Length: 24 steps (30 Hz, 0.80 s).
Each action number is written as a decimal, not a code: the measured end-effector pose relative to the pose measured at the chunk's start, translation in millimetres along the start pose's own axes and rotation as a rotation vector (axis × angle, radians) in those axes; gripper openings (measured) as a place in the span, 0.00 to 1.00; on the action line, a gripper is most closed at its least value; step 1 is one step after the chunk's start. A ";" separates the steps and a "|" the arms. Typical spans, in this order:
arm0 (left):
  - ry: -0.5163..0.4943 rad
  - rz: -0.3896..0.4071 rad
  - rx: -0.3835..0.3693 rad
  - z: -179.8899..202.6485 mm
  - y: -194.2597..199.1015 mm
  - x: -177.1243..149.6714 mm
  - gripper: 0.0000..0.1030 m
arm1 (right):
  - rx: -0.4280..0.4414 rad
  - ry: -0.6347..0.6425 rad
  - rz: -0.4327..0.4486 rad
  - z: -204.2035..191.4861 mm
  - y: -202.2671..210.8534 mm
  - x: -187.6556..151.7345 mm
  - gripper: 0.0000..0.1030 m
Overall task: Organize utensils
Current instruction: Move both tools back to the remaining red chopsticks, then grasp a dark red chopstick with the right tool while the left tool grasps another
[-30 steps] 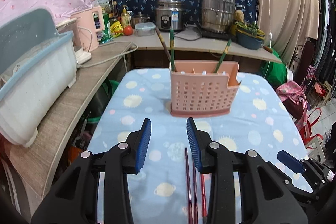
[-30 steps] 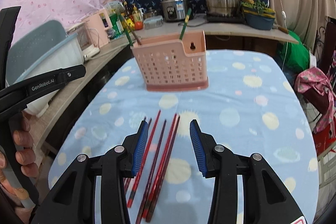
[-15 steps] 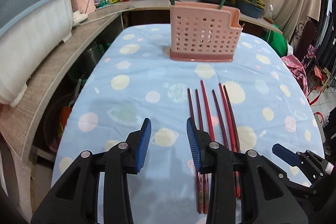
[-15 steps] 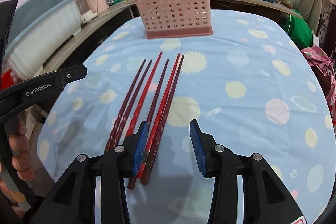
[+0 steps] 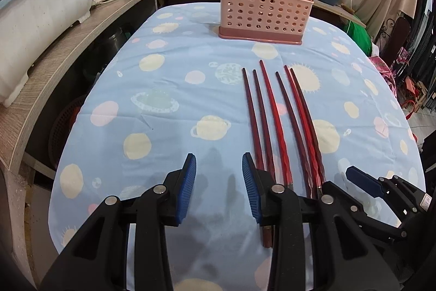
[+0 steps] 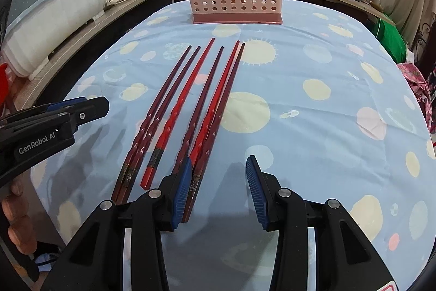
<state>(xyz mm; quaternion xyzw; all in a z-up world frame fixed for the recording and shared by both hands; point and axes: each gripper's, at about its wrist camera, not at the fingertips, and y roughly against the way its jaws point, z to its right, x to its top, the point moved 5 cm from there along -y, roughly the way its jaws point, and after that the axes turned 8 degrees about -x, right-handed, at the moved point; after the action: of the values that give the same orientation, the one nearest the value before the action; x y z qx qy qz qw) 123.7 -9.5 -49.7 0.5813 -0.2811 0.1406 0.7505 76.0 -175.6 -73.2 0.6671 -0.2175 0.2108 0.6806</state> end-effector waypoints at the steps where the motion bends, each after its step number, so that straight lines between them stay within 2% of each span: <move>1: 0.000 -0.002 0.001 0.0 -0.3 -0.3 0.33 | 0.000 -0.001 0.002 0.3 -0.4 -0.6 0.39; 10: 0.001 -0.020 -0.008 0.1 -3.4 -9.3 0.33 | -0.029 -0.006 0.003 7.9 -2.8 -4.9 0.38; 16: -0.005 -0.032 -0.026 5.3 -5.3 -14.6 0.33 | -0.071 0.042 0.028 5.1 0.7 -10.9 0.37; 24: -0.019 -0.056 -0.068 18.2 -9.3 -24.1 0.34 | -0.068 -0.011 0.029 19.6 2.8 -13.9 0.10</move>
<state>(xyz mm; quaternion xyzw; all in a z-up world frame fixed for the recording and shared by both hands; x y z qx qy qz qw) 104.7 -26.7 -68.2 0.5645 -0.2766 0.1043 0.7707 62.7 -195.1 -78.6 0.6415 -0.2379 0.2095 0.6985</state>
